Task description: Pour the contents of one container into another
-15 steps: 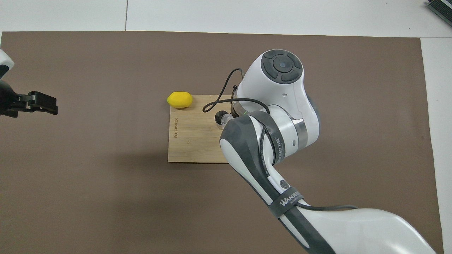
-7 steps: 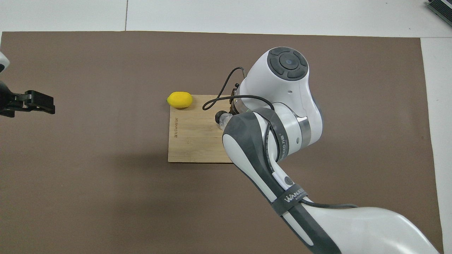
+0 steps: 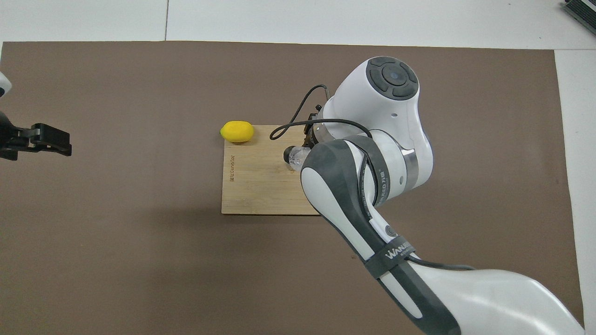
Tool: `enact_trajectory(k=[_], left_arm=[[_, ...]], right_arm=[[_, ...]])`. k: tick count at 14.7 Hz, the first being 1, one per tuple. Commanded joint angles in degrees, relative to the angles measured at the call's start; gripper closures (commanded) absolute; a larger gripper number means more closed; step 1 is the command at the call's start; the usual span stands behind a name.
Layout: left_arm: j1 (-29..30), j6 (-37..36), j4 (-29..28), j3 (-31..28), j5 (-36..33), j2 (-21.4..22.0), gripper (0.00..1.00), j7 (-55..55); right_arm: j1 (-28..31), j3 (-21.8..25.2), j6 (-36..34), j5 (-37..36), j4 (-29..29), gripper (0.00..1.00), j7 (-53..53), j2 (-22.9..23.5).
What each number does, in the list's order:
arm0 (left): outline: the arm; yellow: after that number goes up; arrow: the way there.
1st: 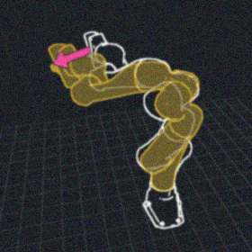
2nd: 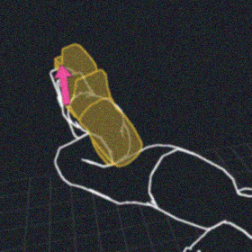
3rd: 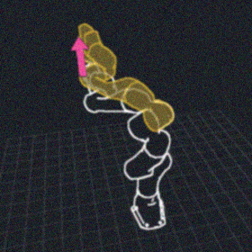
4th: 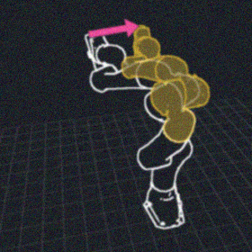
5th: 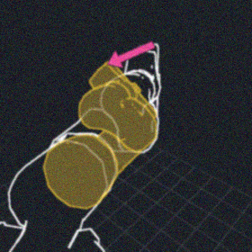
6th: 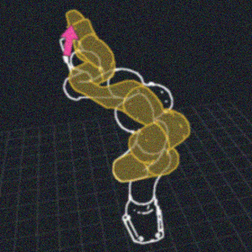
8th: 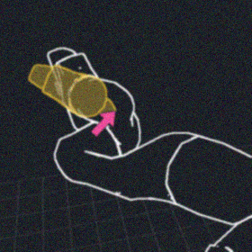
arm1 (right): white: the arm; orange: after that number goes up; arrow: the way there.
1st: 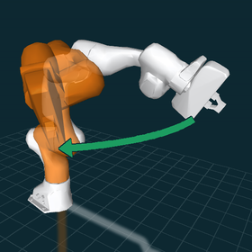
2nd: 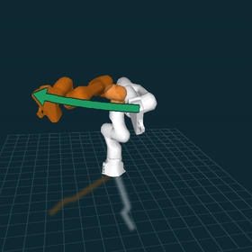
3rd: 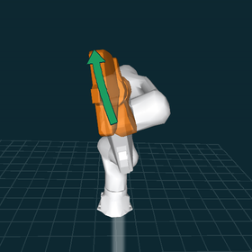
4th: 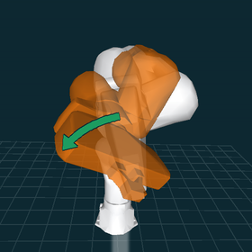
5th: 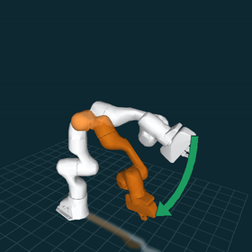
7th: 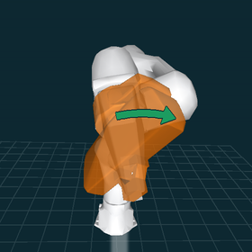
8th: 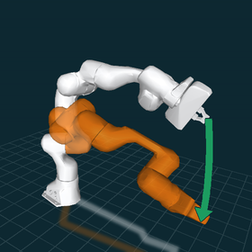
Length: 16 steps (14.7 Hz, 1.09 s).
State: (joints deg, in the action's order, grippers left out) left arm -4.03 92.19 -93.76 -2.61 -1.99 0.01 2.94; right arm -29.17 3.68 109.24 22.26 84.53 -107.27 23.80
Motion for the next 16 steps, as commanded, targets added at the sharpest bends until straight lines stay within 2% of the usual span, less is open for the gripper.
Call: enact_trajectory(k=[1,6,11,16], left_arm=[[0.34,-1.04,0.51,0.41,0.41,0.52,0.00,0.75],[0.25,-0.78,0.51,0.41,0.41,0.52,0.00,0.84],[0.25,-0.87,0.33,0.41,0.41,0.78,0.00,0.84],[0.25,-0.69,0.07,0.41,0.41,1.22,0.00,0.75]], right_arm=[[2.44,-0.33,0.97,4.19,-0.33,1.00,2.33,-0.42],[6.39,-0.25,7.03,14.03,5.72,1.00,8.82,-3.93],[11.75,-0.25,7.30,25.98,9.32,1.00,18.75,-5.34],[18.08,-0.25,6.78,36.96,18.80,1.00,31.66,-9.56]])
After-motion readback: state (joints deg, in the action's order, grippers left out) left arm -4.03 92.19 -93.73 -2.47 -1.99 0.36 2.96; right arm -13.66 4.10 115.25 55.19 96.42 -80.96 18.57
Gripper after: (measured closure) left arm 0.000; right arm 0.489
